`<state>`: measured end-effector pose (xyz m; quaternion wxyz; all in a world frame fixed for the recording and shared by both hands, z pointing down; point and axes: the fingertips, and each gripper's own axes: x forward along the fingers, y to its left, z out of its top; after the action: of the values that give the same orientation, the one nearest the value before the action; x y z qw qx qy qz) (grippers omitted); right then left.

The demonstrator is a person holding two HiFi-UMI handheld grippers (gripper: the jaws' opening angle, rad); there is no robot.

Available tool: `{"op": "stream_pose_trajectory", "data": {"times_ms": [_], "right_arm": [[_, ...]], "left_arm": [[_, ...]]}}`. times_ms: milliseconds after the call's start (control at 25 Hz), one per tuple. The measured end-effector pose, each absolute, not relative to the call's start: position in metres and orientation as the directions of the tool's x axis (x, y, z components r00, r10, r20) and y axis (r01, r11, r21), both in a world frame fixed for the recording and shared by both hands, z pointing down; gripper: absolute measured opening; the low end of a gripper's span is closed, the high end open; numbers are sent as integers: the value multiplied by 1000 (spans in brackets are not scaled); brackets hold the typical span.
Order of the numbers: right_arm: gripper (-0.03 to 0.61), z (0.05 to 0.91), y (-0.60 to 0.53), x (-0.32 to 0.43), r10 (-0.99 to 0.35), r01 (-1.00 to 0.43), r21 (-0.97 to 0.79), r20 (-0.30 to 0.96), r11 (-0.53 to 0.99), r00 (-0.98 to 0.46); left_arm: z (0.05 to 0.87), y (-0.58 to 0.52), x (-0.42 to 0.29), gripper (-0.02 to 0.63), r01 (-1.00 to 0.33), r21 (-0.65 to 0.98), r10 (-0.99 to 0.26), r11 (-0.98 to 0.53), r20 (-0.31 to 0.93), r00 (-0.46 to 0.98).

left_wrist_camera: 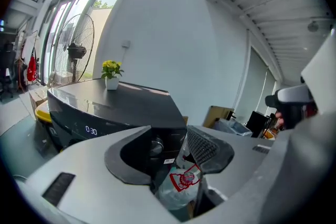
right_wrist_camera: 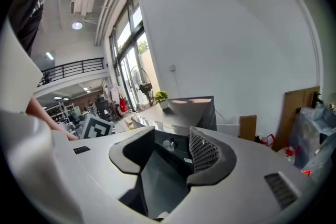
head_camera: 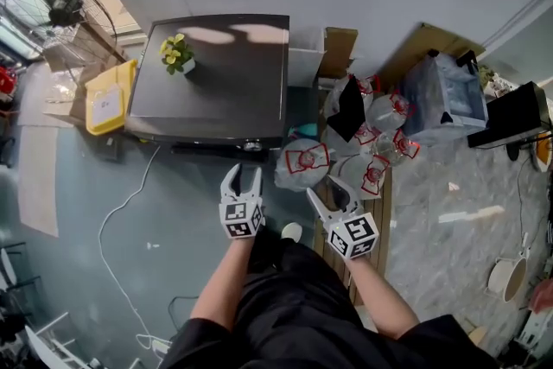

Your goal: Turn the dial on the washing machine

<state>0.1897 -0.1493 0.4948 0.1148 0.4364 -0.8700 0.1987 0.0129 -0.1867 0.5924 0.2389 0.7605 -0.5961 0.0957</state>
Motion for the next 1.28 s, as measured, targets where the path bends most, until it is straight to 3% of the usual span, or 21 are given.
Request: {"op": "stream_pose_trajectory", "data": {"times_ms": [1280], "right_arm": [[196, 568, -135, 168, -697, -857, -242, 501, 455, -512]], "left_arm": [[714, -255, 4, 239, -942, 332, -855, -55, 472, 216]]}}
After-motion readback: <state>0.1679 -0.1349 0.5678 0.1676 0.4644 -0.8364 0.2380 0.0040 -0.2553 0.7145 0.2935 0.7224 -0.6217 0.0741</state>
